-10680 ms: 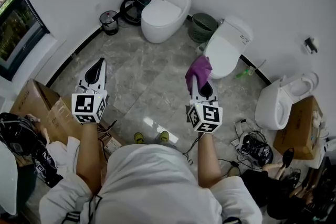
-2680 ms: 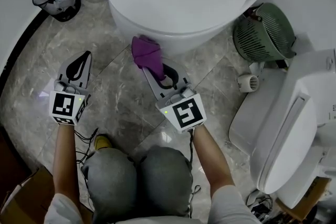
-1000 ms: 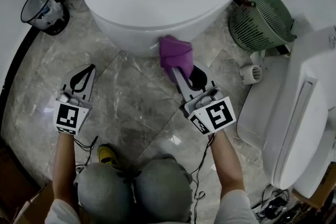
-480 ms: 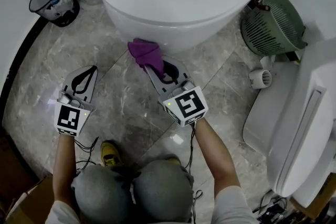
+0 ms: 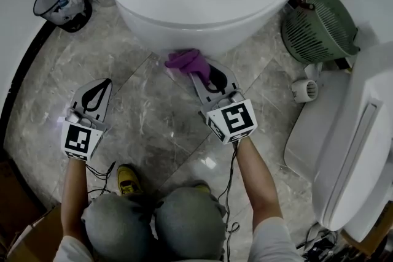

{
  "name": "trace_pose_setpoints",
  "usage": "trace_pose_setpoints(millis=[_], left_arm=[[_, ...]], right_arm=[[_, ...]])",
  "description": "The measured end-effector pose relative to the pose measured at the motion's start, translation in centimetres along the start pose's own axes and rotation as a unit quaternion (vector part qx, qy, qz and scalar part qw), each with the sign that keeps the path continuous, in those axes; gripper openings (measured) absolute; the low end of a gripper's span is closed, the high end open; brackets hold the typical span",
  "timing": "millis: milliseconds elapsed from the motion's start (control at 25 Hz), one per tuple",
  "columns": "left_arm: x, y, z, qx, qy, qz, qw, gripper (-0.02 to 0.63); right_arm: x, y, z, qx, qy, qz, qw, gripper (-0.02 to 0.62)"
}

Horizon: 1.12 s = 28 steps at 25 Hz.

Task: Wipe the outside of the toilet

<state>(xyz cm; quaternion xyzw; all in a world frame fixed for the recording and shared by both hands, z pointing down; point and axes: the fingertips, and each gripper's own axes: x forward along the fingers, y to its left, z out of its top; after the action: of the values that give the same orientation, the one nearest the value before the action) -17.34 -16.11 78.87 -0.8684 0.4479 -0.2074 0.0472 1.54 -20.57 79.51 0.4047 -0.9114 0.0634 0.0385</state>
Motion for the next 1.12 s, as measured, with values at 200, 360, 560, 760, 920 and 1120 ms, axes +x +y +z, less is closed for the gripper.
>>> trace_pose_setpoints(millis=[200, 360, 560, 760, 920, 1120], left_arm=[[0.9, -0.9, -0.4, 0.005, 0.026, -0.011, 0.9996, 0.017], [1.9, -1.9, 0.9, 0.005, 0.006, -0.027, 0.9996, 0.017], [2.5, -2.5, 2.1, 0.001, -0.015, -0.036, 0.9992, 0.017], [2.0, -2.0, 0.9, 0.011, 0.002, -0.034, 0.9994, 0.017], [1.4, -1.0, 0.4, 0.006, 0.007, -0.026, 0.9996, 0.017], [1.1, -0.3, -0.3, 0.025, 0.014, -0.03, 0.9992, 0.017]], right_arm=[[-2.3, -3.4, 0.3, 0.023, -0.015, -0.041, 0.999, 0.091], [-3.7, -6.7, 0.7, 0.037, -0.016, -0.078, 0.996, 0.092], [-5.7, -11.7, 1.3, 0.075, -0.042, -0.145, 0.986, 0.095], [-8.9, -18.0, 1.4, 0.15, -0.086, -0.247, 0.954, 0.092], [-10.8, -18.3, 0.6, 0.112, -0.059, -0.259, 0.958, 0.092], [-10.3, -13.2, 0.1, 0.052, -0.029, -0.202, 0.978, 0.092]])
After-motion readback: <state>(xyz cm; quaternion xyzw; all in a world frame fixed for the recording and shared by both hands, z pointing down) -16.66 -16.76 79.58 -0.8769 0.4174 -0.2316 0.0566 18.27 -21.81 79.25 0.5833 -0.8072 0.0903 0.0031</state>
